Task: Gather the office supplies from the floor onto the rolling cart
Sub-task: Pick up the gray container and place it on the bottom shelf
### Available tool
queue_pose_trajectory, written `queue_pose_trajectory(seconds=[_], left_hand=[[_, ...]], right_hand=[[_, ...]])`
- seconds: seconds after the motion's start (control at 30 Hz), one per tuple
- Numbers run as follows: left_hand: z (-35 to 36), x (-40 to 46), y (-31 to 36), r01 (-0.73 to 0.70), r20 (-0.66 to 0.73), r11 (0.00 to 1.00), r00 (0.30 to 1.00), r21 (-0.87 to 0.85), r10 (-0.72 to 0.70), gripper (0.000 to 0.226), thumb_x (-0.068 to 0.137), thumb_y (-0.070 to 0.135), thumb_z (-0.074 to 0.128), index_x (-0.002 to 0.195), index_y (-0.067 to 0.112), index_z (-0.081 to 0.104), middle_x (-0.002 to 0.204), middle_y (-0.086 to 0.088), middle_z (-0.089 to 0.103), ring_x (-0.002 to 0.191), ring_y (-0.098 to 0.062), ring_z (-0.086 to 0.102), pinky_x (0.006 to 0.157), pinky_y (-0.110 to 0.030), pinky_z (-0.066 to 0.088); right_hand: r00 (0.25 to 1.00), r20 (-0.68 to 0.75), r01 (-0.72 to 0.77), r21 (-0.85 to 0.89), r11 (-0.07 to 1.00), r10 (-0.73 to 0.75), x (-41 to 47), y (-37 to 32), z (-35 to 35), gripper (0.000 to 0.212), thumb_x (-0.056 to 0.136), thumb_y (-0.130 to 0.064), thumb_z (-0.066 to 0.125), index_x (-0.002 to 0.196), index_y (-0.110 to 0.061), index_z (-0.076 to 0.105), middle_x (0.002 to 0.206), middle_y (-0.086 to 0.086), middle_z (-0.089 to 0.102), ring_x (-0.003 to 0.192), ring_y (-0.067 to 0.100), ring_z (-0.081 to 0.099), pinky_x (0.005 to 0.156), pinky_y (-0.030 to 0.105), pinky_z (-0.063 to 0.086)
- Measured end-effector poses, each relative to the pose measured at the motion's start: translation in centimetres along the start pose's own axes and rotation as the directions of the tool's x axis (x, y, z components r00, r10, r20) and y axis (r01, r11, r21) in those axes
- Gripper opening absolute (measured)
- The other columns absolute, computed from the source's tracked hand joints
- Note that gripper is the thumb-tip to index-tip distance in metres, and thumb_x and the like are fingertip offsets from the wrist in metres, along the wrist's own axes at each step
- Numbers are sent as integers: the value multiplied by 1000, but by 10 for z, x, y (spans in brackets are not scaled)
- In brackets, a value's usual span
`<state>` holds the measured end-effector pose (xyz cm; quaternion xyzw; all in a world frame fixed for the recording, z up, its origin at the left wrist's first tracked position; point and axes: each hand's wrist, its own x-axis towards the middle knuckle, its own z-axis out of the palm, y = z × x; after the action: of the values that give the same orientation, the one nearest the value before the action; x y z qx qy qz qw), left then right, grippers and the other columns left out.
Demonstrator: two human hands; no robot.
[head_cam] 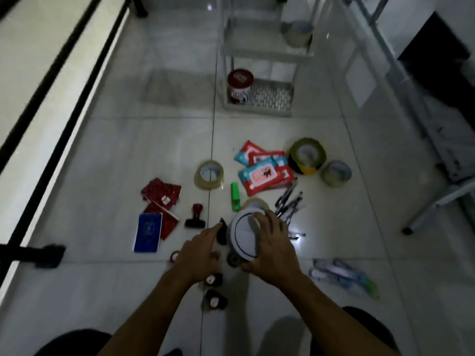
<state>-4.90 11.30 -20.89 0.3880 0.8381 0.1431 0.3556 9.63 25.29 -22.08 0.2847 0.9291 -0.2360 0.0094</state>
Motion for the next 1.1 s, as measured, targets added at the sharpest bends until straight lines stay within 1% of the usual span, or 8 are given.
queue_pose_trajectory(seconds=[0.13,0.27,0.4,0.53,0.67,0.87,1.0,1.1], left_hand=[[-44,24,23,-110,-117,992,988,-62,102,76,85,27,62,149,29,21,152,1,33,136,-20,36,109,-35,35],[-92,49,49,-154,-234,988,961,-8,148,78,81,42,54,150,30,20,152,0,34,135,-21,38,109,-39,35],[-125,70,69,-163,-279,987,948,-17,151,79,83,41,57,150,36,15,147,0,39,128,-22,45,106,-45,37],[-151,114,74,-154,-312,986,935,65,167,80,87,34,62,151,32,13,154,-1,29,133,-23,40,108,-44,36],[-172,170,64,-148,-318,983,932,108,175,79,88,38,60,151,31,14,154,0,30,133,-22,39,108,-46,36],[-181,250,33,-151,-337,974,920,170,201,77,87,39,62,150,26,20,154,1,29,137,-20,34,111,-37,31],[-175,306,-6,-176,-295,946,921,271,255,77,88,43,59,151,24,19,155,0,29,138,-19,32,111,-38,31],[-162,343,-34,-175,-285,935,921,307,266,75,89,45,56,151,25,19,155,0,28,139,-19,32,111,-39,33]], right_hand=[[987,-139,78,-3,997,-78,47,7,-51,102,52,-67,72,135,-16,41,146,11,38,131,31,35,104,48,40],[962,-233,132,-58,990,-142,88,6,-98,97,50,-60,70,132,-13,46,145,17,38,126,38,41,96,48,43],[952,-265,133,-87,987,-152,119,8,-124,98,61,-57,72,141,-15,35,152,19,26,131,39,35,101,48,41],[963,-207,151,-110,982,-172,167,22,-137,112,68,-59,71,153,-21,9,154,15,15,134,37,28,104,50,41],[981,-158,99,-69,993,-109,225,41,-144,111,71,-57,73,152,-31,2,147,13,19,132,31,29,102,40,39],[986,-145,72,-64,995,-81,304,67,-140,98,68,-53,77,145,-28,23,147,5,29,134,26,26,108,40,32],[975,-192,100,-69,993,-111,346,83,-118,82,72,-54,74,136,-22,34,146,4,31,134,23,28,108,42,37],[957,-251,119,-113,986,-144,371,96,-100,78,75,-56,70,136,-22,36,147,5,27,134,24,27,107,40,38]])
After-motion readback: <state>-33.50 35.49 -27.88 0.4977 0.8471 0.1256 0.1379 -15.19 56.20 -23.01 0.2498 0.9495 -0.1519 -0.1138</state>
